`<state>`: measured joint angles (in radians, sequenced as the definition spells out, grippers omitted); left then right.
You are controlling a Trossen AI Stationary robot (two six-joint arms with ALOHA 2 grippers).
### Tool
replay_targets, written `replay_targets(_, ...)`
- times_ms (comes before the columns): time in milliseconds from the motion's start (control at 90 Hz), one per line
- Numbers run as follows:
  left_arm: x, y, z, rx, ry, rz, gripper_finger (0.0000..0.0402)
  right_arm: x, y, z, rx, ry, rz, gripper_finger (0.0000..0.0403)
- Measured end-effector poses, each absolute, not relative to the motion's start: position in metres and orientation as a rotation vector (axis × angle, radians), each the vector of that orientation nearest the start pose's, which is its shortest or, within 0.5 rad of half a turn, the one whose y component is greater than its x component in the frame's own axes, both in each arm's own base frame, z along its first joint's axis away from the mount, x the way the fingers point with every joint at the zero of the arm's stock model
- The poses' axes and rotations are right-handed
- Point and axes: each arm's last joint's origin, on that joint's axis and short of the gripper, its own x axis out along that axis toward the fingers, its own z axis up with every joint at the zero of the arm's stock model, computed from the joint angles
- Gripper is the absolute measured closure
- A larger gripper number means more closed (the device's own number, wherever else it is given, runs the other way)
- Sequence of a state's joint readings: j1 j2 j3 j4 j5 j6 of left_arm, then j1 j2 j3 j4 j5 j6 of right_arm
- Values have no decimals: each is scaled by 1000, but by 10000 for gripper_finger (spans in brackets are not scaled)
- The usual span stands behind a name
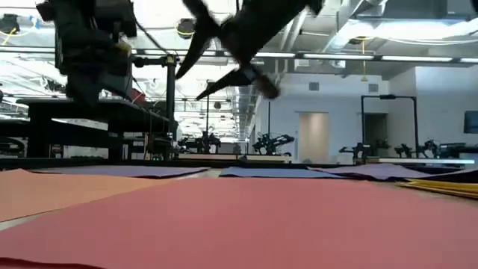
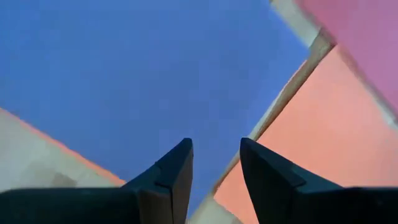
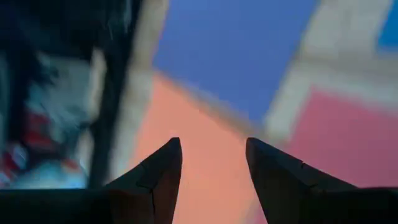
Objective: Organize paper
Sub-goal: Stack the purple paper on the top right purple papers
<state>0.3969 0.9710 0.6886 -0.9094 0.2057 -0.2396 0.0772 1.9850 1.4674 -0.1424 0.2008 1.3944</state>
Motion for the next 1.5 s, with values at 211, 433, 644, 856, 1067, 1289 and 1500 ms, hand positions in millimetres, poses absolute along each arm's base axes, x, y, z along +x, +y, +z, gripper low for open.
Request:
replay_targets(211, 159, 60, 192, -538, 1092, 268, 283, 465, -10, 167, 1371, 505, -571, 232)
replay_targets(433, 175, 65, 176, -631, 1103, 290, 283, 479, -12, 144, 1387, 560, -577, 232)
replay_targets(644, 189, 72, 148, -662, 1199, 322, 283, 471, -12, 137, 1311, 678, -650, 232)
replay_targets(856, 200, 71, 137, -670, 1213, 277, 283, 475, -11, 131, 1318, 657, -633, 232)
replay_targets(1067, 205, 64, 137, -653, 1197, 227, 283, 476, -12, 127, 1300, 666, -631, 232)
replay_targets(1289, 203, 63, 136, -652, 1218, 224, 283, 467, -14, 132, 1250, 741, -664, 232)
replay_targets(1500, 203, 63, 136, -656, 1219, 225, 283, 467, -12, 133, 1247, 740, -663, 232)
